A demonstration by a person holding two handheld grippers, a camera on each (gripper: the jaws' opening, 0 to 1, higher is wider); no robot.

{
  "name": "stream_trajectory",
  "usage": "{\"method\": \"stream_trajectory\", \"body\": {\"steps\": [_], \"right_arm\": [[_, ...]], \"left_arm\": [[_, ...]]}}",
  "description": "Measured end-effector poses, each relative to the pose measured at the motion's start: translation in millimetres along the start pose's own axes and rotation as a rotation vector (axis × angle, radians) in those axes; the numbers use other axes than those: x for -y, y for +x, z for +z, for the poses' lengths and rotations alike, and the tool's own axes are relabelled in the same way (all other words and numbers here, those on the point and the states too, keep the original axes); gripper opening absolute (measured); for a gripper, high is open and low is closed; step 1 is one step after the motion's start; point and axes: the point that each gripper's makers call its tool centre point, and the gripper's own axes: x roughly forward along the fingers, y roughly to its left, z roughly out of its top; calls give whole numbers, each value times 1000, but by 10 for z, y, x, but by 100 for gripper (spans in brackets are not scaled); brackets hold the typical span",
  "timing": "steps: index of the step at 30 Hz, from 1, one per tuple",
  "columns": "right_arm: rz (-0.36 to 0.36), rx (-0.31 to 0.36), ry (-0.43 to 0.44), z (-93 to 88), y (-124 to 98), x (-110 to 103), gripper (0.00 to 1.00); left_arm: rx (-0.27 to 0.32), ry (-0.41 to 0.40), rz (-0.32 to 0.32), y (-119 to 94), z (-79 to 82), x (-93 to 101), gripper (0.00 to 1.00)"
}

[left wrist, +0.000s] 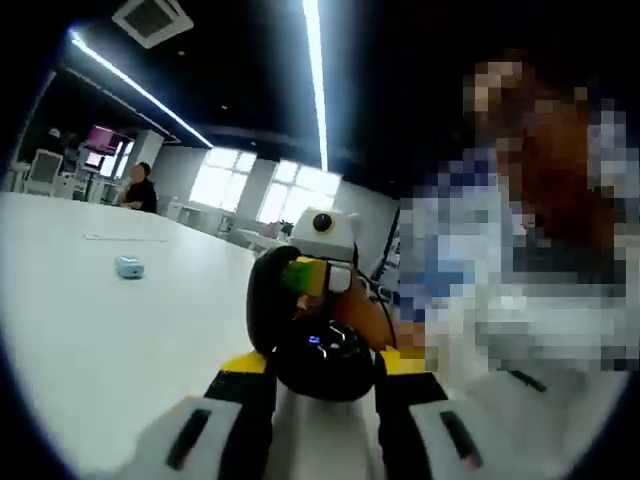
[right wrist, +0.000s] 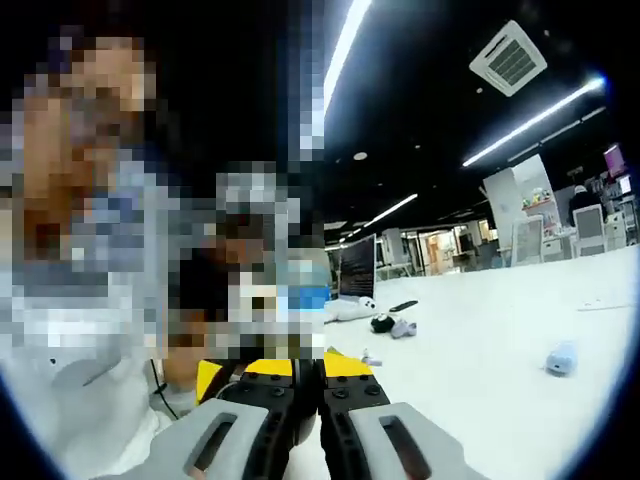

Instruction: Pick up the earbuds from the table and place the earbuds into the earbud case

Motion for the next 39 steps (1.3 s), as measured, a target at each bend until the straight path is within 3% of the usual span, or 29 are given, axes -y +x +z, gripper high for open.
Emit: {"method": "stream_trajectory", "body": {"steps": [3,8,10,16,22,25,27,32,34,36,39], "right_arm": [[-4,17,20,35,-16,21,6],[-17,21,39,30,1,56,6],[-7,33,63,34,1,51,6],[-21,57,84,57,-8,95,6],[-27,10,-48,-73,27,107,8],[-67,-100,-136,-313,20,216,9],[-68,-104,-130,-340,23,223,9],[-51,-138,-161,-387,-14,212,12],[-11,-133,-195,-390,-24,133,16],[47,-90,-162,-319,-21,-3,19],[57,-78,-150,-281,-23,-33,27]], "left_arm": [[24,-3,1,27,21,17,41],[-12,81,14,69,-29,55,51],[-12,116,39,60,-22,4,43],[38,89,51,58,22,-33,42],[-13,65,88,34,-86,-209,42],[-90,117,116,22,-203,-353,42],[-129,139,114,35,-255,-398,42],[-162,160,105,47,-291,-447,42],[-158,157,109,37,-279,-456,42],[-148,154,117,25,-260,-471,42],[-135,143,116,2,-225,-468,41]]}}
